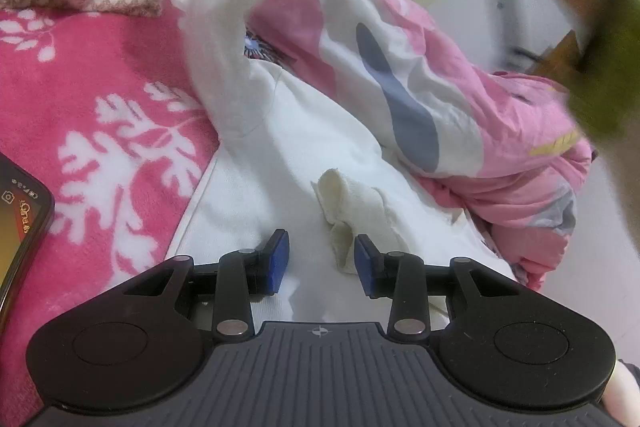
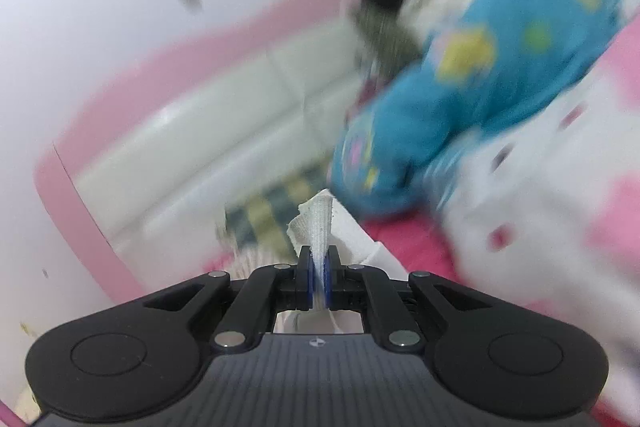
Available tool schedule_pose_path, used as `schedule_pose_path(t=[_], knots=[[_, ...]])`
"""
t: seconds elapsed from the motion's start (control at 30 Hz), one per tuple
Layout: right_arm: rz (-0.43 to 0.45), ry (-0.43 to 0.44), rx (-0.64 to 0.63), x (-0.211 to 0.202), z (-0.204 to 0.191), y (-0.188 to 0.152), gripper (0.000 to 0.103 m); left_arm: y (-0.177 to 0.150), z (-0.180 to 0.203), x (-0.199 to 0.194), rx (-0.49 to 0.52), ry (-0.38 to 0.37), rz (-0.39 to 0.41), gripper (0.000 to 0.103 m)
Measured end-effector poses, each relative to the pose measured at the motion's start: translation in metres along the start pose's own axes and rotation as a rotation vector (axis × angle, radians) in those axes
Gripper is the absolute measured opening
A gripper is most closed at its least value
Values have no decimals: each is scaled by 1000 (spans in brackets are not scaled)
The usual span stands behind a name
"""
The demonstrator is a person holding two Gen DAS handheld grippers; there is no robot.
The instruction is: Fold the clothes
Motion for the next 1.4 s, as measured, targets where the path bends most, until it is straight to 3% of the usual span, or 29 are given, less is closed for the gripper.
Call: schedule_pose_path(t=[0.17, 0.27, 0.4, 0.53, 0.63, 0.77, 0.87, 0.93, 1.03, 1.13, 1.23, 1.33, 1.37, 1.4], knots=[[204, -52, 3, -154, 6, 23, 6, -1, -1, -3, 3, 1, 0, 36], [279, -101, 19, -227, 22, 11, 6, -2, -1, -5, 5, 2, 0, 36], [354, -187, 90, -304, 61, -37, 6, -3, 1, 0, 11, 6, -1, 36], [422, -302, 200, -365, 123, -116, 7, -3, 2, 2, 18, 9, -3, 36], [370, -440, 381, -386, 191, -188, 7, -3, 2, 3, 25, 11, -6, 36], [374, -461, 665, -403, 245, -264, 8, -3, 3, 3, 34, 14, -9, 36], [393, -418, 735, -411, 254, -272, 8, -3, 4, 4, 40, 16, -11, 36], [407, -365, 721, -408, 248, -249, 8, -3, 4, 4, 46, 21, -17, 36], [445, -261, 599, -421, 220, -202, 7, -3, 6, 5, 65, 35, -26, 36], [450, -250, 531, -434, 205, -193, 7, -3, 9, 4, 91, 52, -35, 36], [380, -401, 582, -447, 237, -242, 10, -6, 12, 0, 117, 64, -53, 36], [258, -567, 785, -463, 280, -309, 16, -8, 18, -7, 155, 78, -87, 37], [292, -540, 851, -474, 284, -322, 12, -9, 23, -10, 173, 75, -103, 37], [318, -503, 873, -482, 279, -324, 17, -10, 28, -14, 192, 67, -118, 38]])
Point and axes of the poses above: each gripper's, at about its wrist camera, not at the fingertips, and x roughly the way its jaws point, z to its right, y to its top, the point moved 9 cm from there along x, roughly the way its jaws point, and after that the axes turned 4 degrees about y, right-handed, at the moved point
